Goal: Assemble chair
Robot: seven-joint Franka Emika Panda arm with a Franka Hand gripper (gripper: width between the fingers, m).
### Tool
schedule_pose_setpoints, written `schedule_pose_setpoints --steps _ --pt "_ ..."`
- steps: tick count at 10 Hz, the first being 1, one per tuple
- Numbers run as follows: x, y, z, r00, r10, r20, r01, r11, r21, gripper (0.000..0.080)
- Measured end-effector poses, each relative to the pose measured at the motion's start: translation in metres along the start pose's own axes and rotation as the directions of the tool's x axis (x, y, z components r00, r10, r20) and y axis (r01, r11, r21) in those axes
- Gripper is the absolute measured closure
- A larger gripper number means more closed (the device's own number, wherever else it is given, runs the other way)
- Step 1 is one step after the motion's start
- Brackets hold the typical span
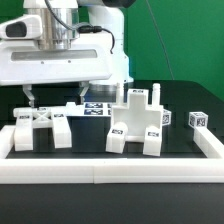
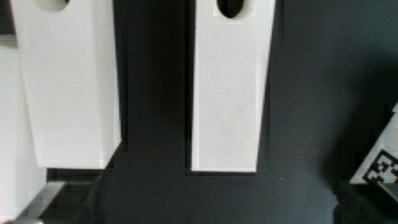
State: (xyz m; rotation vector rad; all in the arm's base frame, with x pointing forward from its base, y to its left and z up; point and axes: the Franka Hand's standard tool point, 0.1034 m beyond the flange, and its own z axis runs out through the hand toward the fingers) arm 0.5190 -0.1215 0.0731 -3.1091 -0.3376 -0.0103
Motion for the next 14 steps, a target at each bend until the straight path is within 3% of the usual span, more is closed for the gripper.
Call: schedule_pose_setpoints --steps 2,4,5,7,14 --pt "-0.002 0.000 0.001 1.000 -0.024 0.005 0.024 1.000 0.004 0.0151" --pt "-0.012 -0.004 0.005 0.990 -0.136 0.040 0.135 0.990 0.045 0.0151" --pt "-0.013 -0.007 0.007 0.988 -0.149 0.045 0.147 0.988 0.051 0.0151" --pt "-0.017 -0.004 0.017 0.987 -0.149 0.062 0.146 0.988 0.052 0.0151" --pt "-0.016 -0.008 0.026 0.995 -0.062 0.080 0.059 0.997 0.047 0.0151"
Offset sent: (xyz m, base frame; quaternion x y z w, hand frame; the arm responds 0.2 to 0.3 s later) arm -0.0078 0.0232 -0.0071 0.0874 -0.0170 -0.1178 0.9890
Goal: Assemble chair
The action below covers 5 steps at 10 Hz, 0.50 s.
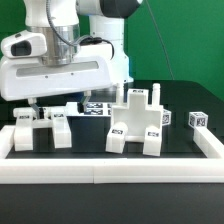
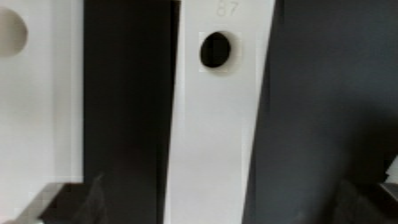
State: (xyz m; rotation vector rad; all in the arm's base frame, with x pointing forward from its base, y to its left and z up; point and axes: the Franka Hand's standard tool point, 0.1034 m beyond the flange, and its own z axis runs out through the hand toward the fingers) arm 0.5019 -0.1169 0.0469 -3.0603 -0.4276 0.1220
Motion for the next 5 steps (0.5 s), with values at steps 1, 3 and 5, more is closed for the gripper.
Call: schedule_pose_setpoints --steps 1,3,5 --pt "-0.0012 0.0006 0.0032 1.000 0.001 0.004 -0.001 1.000 -0.002 0.0151" --pt "-0.0010 0.0009 0.0050 1.000 0.000 0.001 0.000 1.000 -0.007 0.0151" --pt "-0.0011 0.0010 0.0051 1.000 0.000 0.001 0.000 1.000 -0.007 0.0151"
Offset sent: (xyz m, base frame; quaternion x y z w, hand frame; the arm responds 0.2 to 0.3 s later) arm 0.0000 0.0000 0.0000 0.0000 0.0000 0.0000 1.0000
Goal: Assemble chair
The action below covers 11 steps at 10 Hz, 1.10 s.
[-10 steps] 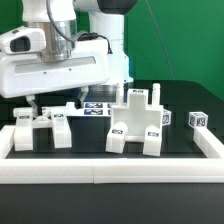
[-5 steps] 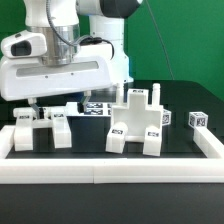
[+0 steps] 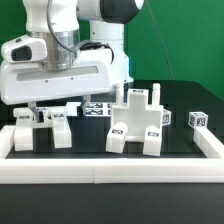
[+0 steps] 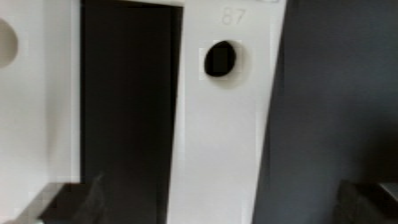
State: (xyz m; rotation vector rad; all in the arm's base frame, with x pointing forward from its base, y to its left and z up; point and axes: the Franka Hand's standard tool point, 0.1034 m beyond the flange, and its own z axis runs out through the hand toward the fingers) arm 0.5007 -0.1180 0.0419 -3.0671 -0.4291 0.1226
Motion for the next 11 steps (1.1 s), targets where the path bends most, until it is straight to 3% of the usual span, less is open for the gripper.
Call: schedule_pose_setpoints --steps 1,3,11 --pt "0.000 0.000 0.001 1.000 0.000 0.001 0.000 1.000 0.000 0.0151" --pt "0.000 0.000 0.010 0.998 0.056 -0.009 -0.056 0.998 -0.024 0.0151" --pt "-0.007 -0.004 0.031 0.998 0.051 0.021 -0.051 0.998 -0.024 0.0151"
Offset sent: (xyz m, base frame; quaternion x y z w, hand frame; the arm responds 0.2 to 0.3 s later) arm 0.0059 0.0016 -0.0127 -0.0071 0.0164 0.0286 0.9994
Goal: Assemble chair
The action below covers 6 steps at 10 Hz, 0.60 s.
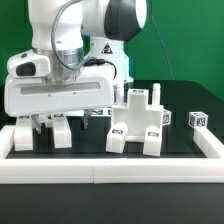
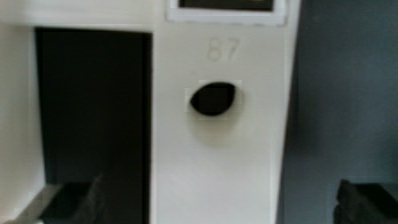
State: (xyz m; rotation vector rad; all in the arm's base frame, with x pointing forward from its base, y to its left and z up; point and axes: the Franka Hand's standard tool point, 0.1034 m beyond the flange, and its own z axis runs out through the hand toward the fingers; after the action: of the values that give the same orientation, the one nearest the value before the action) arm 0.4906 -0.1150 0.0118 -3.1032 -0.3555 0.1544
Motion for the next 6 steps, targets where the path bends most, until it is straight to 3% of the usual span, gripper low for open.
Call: schedule_pose_setpoints --steps 6 --pt "0.006 -0.013 0.002 1.000 0.005 -0.001 -0.005 1.000 0.010 0.0151"
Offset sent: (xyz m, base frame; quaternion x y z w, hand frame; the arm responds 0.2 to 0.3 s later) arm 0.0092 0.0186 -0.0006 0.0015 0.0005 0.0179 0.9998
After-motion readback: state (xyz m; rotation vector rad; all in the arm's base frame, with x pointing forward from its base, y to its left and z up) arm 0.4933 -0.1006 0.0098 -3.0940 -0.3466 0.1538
